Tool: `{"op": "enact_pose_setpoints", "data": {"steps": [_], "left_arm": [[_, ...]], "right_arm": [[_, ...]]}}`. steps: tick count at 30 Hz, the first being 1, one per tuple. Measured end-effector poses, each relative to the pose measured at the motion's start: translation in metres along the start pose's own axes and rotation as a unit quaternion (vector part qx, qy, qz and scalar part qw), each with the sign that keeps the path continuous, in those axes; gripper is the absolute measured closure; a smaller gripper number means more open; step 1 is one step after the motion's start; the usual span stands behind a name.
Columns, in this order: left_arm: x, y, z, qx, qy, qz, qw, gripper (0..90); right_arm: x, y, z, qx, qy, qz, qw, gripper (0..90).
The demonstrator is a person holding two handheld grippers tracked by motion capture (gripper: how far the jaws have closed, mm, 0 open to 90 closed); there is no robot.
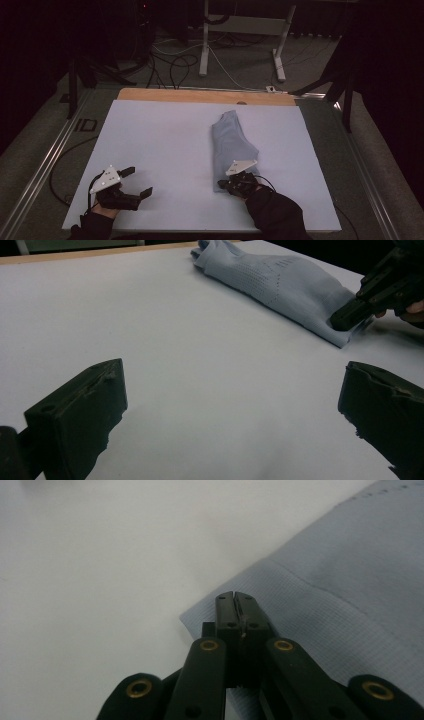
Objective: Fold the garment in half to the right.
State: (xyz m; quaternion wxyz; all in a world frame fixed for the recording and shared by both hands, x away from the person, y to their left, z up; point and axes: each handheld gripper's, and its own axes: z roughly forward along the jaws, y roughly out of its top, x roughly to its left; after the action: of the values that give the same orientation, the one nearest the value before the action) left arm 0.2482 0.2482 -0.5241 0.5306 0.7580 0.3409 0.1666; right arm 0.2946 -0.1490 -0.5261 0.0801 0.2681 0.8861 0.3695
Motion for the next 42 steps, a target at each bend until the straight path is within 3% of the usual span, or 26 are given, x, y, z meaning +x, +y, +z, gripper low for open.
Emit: {"op": "enact_pose_setpoints", "data": {"steps": [4, 9, 19, 25, 26, 31, 34, 37, 38, 42], "left_arm": [[0.000, 0.000, -0.001, -0.002, 0.002, -0.001, 1.0000, 0.1], [0.000, 0.000, -0.001, -0.001, 0.000, 0.001, 1.0000, 0.1], [0.000, 0.000, -0.001, 0.000, 0.000, -0.001, 1.0000, 0.1], [0.000, 0.000, -0.001, 0.000, -0.001, -0.001, 1.0000, 0.1], [0.001, 0.000, -0.001, -0.001, -0.001, -0.002, 1.0000, 0.1], [0.001, 0.000, -0.001, 0.000, -0.001, -0.001, 1.0000, 0.1], [0.001, 0.000, -0.001, -0.001, -0.002, -0.004, 1.0000, 0.1], [0.001, 0.001, -0.001, 0.000, -0.002, -0.002, 1.0000, 0.1], [0.001, 0.001, -0.002, 0.000, -0.002, -0.004, 1.0000, 0.1], [0.001, 0.001, -0.002, 0.000, -0.002, -0.001, 1.0000, 0.1]], "right_arm": [[0.005, 0.002, 0.006, 0.004, 0.011, -0.010, 0.9999, 90.0], [0.011, 0.002, 0.008, 0.006, 0.006, -0.021, 0.9997, 90.0], [0.010, 0.004, 0.003, 0.001, 0.017, -0.009, 0.9998, 90.0], [0.006, 0.012, -0.013, -0.033, 0.013, -0.012, 0.9993, 89.7], [0.002, 0.014, -0.019, -0.046, 0.014, -0.009, 0.9988, 86.8], [-0.006, 0.016, -0.029, -0.061, 0.001, 0.005, 0.9981, 80.5], [-0.014, 0.018, -0.035, -0.071, -0.003, 0.014, 0.9974, 68.2], [-0.016, 0.020, -0.037, -0.076, -0.010, 0.017, 0.9969, 62.5], [-0.019, 0.022, -0.039, -0.081, -0.007, 0.019, 0.9965, 53.5], [-0.023, 0.025, -0.041, -0.084, -0.005, 0.025, 0.9962, 33.1]]}}
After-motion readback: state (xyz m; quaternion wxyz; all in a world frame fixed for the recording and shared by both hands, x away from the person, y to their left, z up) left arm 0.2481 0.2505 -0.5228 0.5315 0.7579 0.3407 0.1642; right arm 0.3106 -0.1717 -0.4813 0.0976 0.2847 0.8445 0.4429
